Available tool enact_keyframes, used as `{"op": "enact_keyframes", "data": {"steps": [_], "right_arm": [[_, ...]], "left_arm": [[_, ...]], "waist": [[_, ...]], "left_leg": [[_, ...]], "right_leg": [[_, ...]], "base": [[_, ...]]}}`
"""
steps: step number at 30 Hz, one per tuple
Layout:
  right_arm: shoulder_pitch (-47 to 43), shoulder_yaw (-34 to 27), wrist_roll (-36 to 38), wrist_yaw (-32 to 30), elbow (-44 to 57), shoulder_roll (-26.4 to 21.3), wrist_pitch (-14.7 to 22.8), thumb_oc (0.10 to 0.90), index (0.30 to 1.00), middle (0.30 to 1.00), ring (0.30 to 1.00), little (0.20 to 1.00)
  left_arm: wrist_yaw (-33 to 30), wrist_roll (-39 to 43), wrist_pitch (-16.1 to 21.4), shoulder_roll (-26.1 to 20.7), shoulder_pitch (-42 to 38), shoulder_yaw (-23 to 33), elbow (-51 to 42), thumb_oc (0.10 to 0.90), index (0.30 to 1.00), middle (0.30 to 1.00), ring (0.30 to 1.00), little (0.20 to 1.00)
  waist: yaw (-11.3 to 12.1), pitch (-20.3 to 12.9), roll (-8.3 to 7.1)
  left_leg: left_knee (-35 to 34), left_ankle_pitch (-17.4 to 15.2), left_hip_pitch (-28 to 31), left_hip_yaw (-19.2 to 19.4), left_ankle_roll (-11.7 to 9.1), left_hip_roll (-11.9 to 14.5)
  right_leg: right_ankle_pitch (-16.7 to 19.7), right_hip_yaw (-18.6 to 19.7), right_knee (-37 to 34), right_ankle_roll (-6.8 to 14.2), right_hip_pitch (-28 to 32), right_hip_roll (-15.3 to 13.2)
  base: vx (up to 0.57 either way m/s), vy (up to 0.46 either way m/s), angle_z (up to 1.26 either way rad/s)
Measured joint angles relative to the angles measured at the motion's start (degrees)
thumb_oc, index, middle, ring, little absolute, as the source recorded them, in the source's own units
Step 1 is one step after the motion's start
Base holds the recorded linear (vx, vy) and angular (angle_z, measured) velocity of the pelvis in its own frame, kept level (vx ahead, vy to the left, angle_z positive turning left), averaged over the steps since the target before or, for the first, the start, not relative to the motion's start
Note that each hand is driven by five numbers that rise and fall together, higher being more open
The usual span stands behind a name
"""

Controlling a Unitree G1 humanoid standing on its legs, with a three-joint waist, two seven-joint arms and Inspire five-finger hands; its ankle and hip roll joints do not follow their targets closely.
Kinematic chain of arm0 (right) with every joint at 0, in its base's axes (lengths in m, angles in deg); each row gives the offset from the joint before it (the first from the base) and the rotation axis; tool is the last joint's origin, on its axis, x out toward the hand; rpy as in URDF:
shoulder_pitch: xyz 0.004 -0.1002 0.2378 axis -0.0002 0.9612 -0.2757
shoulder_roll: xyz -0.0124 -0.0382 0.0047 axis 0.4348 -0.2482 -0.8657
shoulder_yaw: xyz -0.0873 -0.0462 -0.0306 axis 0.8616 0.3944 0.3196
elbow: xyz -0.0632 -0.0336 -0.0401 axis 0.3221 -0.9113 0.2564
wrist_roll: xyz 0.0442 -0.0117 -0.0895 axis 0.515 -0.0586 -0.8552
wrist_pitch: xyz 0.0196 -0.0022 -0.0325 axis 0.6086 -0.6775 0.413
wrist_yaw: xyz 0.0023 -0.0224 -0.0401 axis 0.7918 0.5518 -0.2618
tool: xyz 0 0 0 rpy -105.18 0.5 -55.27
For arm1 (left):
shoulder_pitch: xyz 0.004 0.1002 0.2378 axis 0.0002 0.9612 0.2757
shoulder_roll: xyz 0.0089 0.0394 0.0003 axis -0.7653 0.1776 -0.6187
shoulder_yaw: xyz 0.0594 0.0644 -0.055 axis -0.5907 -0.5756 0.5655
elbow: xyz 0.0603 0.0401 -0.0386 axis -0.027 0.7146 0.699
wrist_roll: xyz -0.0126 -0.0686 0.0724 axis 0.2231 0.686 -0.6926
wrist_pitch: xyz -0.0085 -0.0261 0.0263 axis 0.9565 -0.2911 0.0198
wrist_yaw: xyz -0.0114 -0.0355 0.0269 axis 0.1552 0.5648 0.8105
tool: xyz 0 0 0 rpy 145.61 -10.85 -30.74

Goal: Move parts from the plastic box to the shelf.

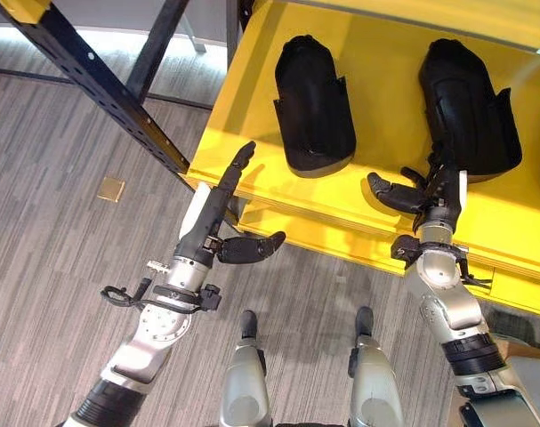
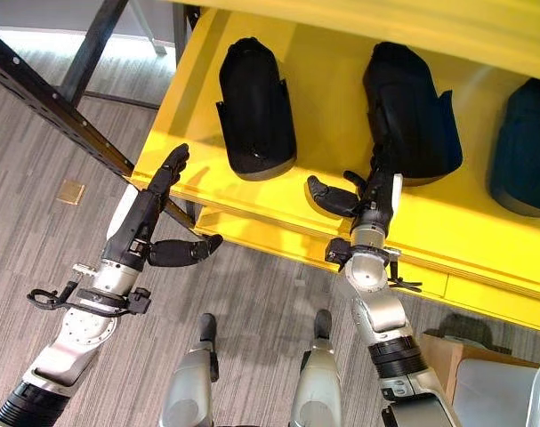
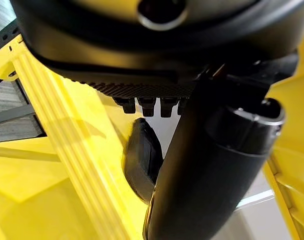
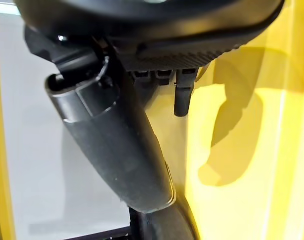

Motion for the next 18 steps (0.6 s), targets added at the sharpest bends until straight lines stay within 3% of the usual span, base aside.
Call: {"op": "enact_keyframes", "data": {"steps": [7,18], "right_arm": [[-0.75,-0.10,-1.05,0.22,-0.47,0.01,0.23,0.900,1.000,1.000,1.000,1.000],[-1.42,0.18,-1.10,8.03,-0.48,-0.27,-0.08,0.900,1.000,1.000,1.000,1.000]], "left_arm": [[-0.04,-0.04,-1.07,0.00,0.35,0.19,0.02,0.900,1.000,1.000,1.000,1.000],[0.51,0.38,-1.06,0.01,0.92,2.00,0.02,0.900,1.000,1.000,1.000,1.000]], "waist": [[0.14,-0.02,0.04],[0.38,-0.13,0.27]], "left_leg": [[-1.09,0.76,0.31,-0.02,-0.49,-0.01],[-1.81,1.23,0.56,-0.25,-0.31,-0.03]], "right_leg": [[0.18,-0.20,-0.20,0.26,0.00,-0.01],[0.16,-0.83,-0.10,0.23,0.11,-0.03]], "base": [[0.00,0.000,0.00],[0.00,-0.006,0.00]]}}
